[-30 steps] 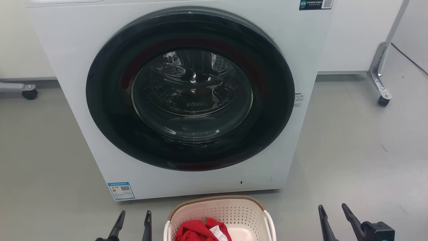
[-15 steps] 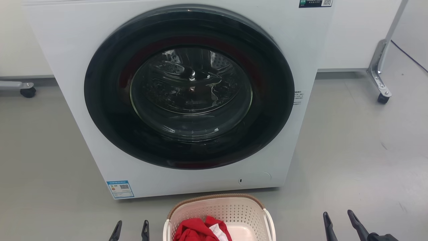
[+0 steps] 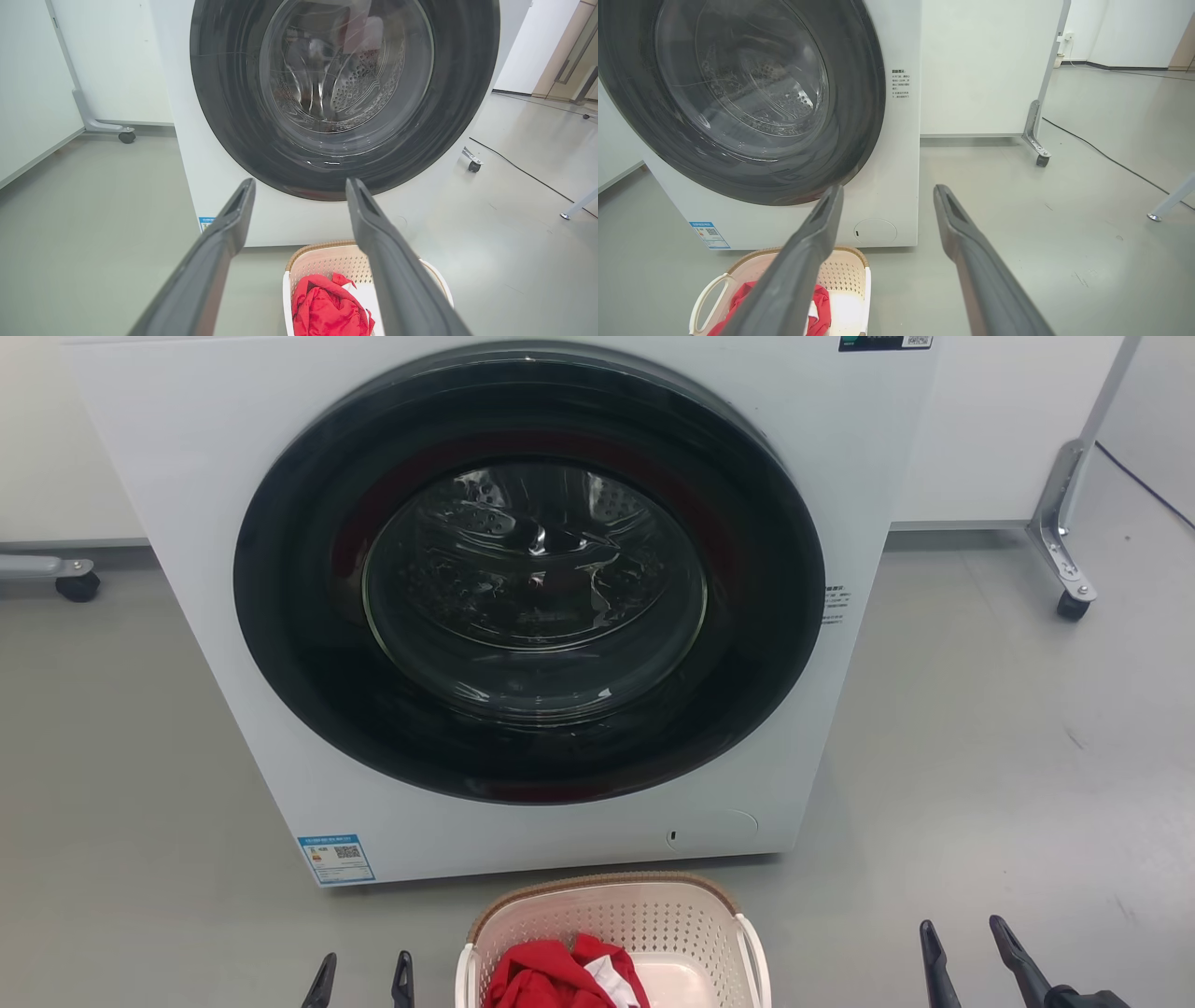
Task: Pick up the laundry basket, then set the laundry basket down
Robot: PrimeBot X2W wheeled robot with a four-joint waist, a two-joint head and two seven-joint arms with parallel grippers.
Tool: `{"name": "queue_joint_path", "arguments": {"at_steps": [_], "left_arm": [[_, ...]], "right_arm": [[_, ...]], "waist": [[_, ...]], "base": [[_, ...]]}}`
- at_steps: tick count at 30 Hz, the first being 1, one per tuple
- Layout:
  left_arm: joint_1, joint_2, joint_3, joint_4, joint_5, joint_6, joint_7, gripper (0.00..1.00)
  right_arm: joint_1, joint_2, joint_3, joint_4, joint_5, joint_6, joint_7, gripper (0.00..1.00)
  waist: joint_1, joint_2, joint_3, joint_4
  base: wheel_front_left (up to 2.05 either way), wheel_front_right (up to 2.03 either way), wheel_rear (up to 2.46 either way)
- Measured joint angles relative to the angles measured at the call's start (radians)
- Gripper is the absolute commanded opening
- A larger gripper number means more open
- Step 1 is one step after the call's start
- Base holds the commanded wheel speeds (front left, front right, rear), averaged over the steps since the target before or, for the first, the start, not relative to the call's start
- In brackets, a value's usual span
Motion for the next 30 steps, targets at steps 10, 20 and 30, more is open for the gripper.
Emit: {"name": "queue_joint_path", "arguments": {"at_steps": [10,20,30], "left_arm": [[0.0,-0.005,0.009,-0.007,0.024,0.0,0.024,1.0],[0.0,-0.008,0.015,-0.022,0.032,0.001,0.039,1.0],[0.011,-0.013,0.018,0.009,0.021,-0.006,0.05,0.0]], "right_arm": [[0.012,0.0,-0.015,-0.007,-0.015,-0.001,0.0,1.0],[0.013,0.005,-0.023,-0.016,-0.023,-0.001,0.001,1.0],[0.034,0.029,-0.03,0.017,-0.01,0.004,0.011,0.0]], "waist": [[0.0,0.0,0.001,0.0],[0.0,0.0,0.001,-0.001],[0.0,0.0,0.001,-0.001]], "base": [[0.0,0.0,0.0],[0.0,0.0,0.0],[0.0,0.0,0.0]]}}
